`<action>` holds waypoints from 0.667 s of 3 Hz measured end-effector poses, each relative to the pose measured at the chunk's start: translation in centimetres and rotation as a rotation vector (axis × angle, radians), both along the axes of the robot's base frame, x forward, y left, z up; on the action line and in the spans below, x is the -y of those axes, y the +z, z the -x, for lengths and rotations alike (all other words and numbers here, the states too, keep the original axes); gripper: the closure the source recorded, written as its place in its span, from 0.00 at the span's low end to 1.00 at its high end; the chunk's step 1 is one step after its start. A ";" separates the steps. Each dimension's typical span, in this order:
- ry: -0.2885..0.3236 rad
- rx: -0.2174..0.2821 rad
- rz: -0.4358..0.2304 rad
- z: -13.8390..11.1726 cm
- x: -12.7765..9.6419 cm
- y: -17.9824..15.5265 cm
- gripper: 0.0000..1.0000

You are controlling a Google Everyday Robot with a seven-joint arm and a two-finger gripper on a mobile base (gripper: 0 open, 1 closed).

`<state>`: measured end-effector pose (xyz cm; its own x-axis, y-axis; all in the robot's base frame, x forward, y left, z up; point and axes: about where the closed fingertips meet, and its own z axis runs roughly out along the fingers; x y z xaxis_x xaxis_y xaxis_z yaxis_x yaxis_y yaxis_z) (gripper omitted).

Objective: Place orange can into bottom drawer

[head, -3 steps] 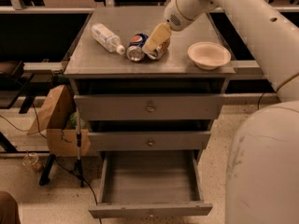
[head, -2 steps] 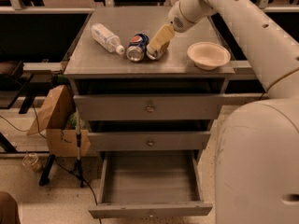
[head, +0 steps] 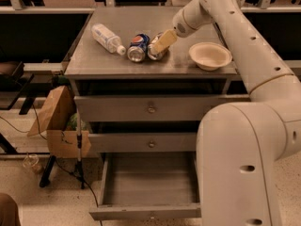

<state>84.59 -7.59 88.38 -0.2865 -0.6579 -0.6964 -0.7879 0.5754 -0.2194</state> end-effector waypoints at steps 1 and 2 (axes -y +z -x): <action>0.049 -0.031 -0.038 -0.4 -0.5 -1.8 0.01; 0.094 -0.046 -0.063 0.1 -0.6 -2.3 0.21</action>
Offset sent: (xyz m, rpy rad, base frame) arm 0.0073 -0.0062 -0.0138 0.0971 0.0556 0.1481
